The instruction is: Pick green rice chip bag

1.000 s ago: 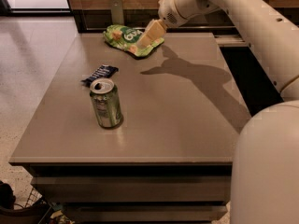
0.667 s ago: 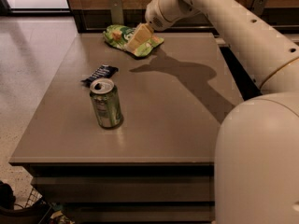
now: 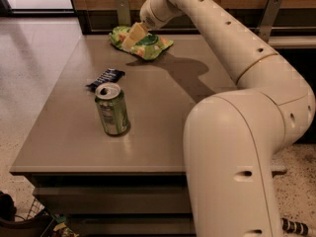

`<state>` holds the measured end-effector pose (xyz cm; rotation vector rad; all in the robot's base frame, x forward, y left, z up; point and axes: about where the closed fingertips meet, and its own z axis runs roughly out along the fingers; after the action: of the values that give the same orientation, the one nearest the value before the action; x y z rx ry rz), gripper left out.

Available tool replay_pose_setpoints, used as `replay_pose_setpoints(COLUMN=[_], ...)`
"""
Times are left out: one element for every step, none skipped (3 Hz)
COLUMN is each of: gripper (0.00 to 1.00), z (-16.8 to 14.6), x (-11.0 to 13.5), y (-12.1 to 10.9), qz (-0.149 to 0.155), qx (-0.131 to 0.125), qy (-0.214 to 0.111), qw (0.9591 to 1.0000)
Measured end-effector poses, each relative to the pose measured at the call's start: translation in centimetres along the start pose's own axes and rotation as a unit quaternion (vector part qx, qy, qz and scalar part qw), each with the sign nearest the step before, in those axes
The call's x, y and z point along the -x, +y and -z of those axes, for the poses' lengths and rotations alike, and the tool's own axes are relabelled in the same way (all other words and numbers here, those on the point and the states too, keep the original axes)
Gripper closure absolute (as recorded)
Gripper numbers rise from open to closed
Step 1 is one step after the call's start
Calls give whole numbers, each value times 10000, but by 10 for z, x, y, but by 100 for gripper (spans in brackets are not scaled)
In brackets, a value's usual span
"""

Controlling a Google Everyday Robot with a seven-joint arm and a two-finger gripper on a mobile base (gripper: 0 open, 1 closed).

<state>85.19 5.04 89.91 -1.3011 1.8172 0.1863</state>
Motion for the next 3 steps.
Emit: replay_pose_setpoints(gripper=[0,0,0], z=[-15,-22,-32], x=[-5,-18,-51], y=[-11,-17,-12], qz=[-103,-217,-436], qx=[-71,-110,77], qy=[117,280,589], qw=[9999,9993,9973])
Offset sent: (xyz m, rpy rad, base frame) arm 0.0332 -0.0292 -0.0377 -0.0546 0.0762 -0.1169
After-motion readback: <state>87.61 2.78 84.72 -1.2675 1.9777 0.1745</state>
